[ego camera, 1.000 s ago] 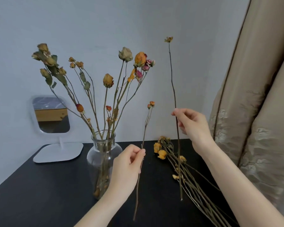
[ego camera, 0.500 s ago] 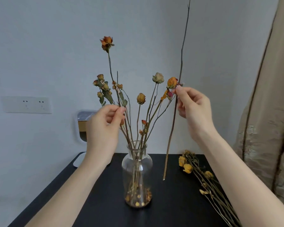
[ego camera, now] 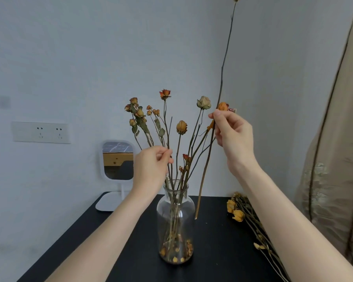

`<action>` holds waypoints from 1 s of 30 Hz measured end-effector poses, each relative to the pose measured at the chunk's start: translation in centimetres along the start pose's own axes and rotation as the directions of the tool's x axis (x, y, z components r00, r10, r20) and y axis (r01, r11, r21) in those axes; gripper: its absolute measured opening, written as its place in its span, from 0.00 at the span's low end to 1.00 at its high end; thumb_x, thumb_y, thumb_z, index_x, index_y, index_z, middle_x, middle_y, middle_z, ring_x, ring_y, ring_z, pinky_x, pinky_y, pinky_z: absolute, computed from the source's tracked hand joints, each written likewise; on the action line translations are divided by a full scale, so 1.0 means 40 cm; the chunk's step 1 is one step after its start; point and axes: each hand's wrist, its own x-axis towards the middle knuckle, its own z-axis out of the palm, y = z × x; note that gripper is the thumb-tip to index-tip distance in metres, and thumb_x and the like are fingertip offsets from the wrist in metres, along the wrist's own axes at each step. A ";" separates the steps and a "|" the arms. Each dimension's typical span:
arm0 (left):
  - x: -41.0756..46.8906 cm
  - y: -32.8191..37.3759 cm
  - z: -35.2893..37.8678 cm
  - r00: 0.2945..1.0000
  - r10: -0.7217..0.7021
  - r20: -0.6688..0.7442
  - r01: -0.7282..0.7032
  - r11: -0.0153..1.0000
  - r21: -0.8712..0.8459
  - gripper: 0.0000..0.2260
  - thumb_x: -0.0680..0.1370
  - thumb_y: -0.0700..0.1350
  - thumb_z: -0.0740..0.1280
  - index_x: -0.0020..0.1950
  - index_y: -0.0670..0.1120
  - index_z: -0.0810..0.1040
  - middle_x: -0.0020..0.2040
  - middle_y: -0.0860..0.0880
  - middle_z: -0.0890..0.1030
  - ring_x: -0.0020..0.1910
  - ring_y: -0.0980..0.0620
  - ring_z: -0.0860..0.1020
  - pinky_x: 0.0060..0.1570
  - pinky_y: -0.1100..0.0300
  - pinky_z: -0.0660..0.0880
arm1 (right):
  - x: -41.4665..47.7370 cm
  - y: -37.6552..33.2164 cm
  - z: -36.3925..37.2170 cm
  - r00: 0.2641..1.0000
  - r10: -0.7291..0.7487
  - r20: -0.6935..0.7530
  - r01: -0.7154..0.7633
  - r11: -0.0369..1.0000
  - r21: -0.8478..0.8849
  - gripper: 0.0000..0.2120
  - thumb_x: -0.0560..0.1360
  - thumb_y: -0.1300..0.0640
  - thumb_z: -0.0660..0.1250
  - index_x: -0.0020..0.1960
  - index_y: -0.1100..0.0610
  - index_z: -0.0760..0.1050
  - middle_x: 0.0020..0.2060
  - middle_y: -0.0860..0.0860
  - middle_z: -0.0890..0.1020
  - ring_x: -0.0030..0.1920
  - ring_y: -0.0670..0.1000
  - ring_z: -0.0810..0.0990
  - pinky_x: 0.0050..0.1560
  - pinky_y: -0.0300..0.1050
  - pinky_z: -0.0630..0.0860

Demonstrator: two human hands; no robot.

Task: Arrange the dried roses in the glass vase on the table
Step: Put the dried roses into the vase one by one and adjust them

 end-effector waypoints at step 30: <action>-0.174 -0.238 0.060 0.988 -0.113 0.106 0.091 0.976 0.199 0.20 0.69 0.59 0.70 0.55 0.54 0.67 0.46 0.60 0.71 0.46 0.60 0.73 0.43 0.70 0.70 | 0.010 0.051 0.013 0.989 -0.140 0.038 0.145 0.975 -0.167 0.09 0.79 0.56 0.60 0.43 0.53 0.78 0.27 0.45 0.72 0.26 0.41 0.68 0.30 0.34 0.65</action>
